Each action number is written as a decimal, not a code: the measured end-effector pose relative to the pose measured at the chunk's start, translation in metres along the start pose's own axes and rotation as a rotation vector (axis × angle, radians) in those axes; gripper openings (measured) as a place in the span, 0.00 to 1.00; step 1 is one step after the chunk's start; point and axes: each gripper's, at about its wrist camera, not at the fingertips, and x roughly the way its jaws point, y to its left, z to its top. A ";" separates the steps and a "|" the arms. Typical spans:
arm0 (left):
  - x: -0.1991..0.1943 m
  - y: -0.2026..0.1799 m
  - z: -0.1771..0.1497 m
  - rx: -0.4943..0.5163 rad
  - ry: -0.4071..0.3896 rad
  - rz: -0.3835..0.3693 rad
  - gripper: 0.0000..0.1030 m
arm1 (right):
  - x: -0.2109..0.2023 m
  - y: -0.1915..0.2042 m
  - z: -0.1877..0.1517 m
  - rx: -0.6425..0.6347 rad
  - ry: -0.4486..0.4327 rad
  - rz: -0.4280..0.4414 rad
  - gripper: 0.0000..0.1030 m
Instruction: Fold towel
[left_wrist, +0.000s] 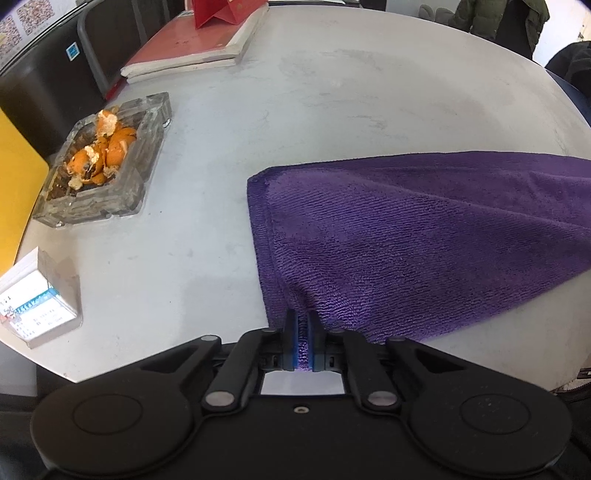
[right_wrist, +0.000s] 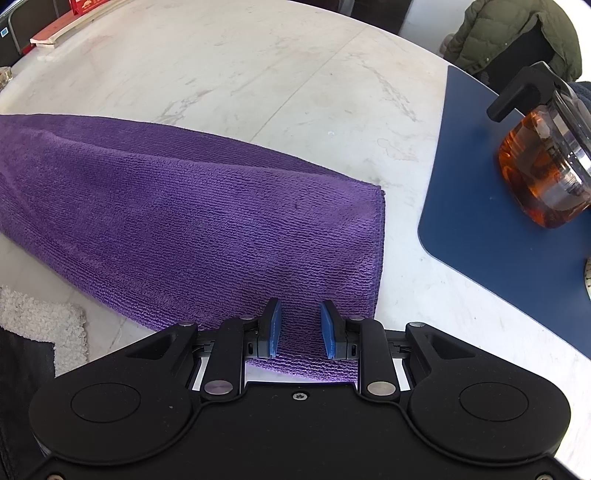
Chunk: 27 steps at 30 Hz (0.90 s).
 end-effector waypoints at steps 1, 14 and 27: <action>-0.001 0.002 -0.001 -0.015 0.001 0.002 0.04 | 0.000 0.003 -0.001 0.005 0.000 -0.002 0.22; -0.013 0.025 0.009 -0.081 -0.050 0.153 0.05 | -0.001 0.006 -0.003 0.016 -0.001 -0.001 0.22; 0.025 -0.015 0.053 0.066 -0.099 0.023 0.09 | -0.001 0.006 -0.001 0.011 0.007 -0.010 0.23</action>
